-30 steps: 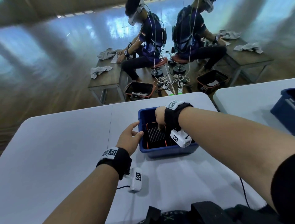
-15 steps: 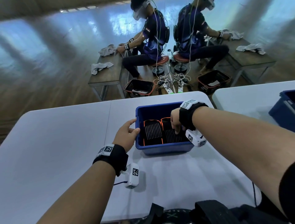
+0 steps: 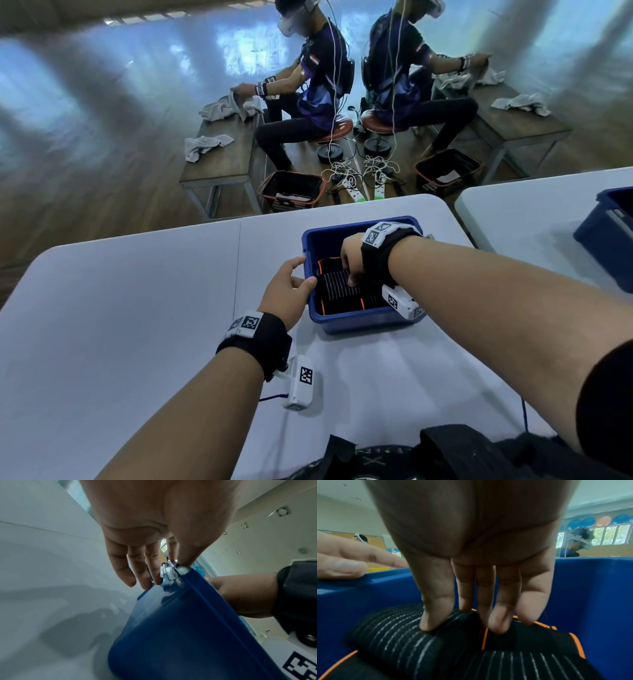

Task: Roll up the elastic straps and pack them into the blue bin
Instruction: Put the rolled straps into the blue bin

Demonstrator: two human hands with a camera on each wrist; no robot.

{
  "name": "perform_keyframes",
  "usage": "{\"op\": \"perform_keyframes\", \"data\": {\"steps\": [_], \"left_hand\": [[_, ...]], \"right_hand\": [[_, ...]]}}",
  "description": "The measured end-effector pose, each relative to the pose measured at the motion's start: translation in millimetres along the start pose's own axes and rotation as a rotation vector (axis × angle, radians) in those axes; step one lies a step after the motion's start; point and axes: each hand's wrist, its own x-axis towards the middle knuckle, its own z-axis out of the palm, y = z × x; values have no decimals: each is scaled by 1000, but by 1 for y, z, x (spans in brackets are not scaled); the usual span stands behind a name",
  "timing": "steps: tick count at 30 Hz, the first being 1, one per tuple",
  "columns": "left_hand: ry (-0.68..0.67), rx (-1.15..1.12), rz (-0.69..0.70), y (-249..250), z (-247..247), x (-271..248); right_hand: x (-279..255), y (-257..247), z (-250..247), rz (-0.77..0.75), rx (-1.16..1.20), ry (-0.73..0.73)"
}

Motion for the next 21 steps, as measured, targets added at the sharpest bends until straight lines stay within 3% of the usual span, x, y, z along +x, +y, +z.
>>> {"op": "perform_keyframes", "data": {"steps": [6, 11, 17, 21], "left_hand": [[-53, 4, 10, 0, -5, 2], [-105, 14, 26, -2, -9, 9], [-135, -71, 117, 0, -8, 21], [-124, 2, 217, -9, 5, 29]], "right_hand": [[-11, -11, -4, 81, -41, -44], [-3, -4, 8, 138, 10, 4], [-62, 8, -5, 207, 319, 235], [-125, 31, -7, 285, 431, 405]]}}
